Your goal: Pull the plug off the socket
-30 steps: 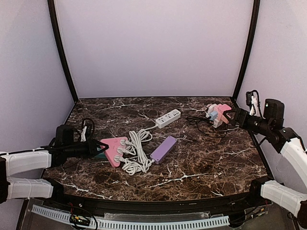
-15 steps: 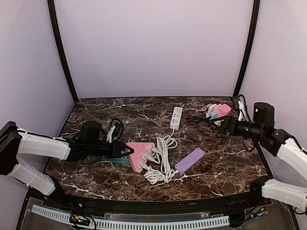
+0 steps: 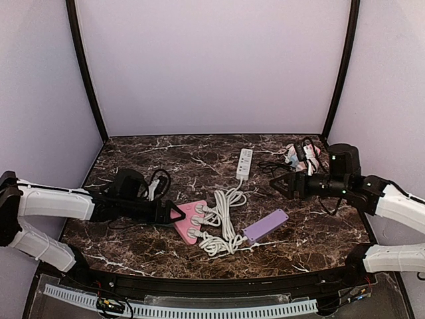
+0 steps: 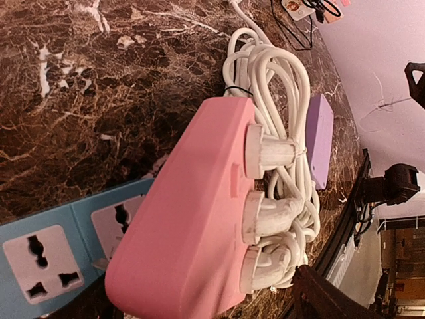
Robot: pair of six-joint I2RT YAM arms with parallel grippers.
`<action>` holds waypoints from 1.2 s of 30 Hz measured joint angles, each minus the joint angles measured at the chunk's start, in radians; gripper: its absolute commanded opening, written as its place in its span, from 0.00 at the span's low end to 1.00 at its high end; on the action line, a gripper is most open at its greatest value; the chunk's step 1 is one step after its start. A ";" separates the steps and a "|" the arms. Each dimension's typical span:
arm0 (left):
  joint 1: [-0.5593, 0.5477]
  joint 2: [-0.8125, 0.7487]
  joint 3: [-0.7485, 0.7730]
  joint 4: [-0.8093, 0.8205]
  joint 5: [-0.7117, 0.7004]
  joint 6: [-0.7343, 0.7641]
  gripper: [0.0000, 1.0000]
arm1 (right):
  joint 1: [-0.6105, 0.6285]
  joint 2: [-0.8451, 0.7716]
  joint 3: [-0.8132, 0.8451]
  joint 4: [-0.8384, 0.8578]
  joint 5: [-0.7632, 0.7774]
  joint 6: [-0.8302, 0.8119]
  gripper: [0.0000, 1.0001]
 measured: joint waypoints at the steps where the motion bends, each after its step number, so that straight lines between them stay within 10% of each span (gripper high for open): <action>1: 0.007 -0.018 0.012 -0.032 -0.007 0.008 0.89 | 0.022 0.008 0.006 0.001 0.006 -0.005 0.85; 19: 0.135 0.138 0.295 -0.501 0.165 0.365 0.79 | 0.306 0.330 0.179 0.056 0.056 -0.040 0.73; 36: 0.140 0.249 0.338 -0.529 0.264 0.401 0.63 | 0.442 0.526 0.343 0.044 0.136 -0.104 0.65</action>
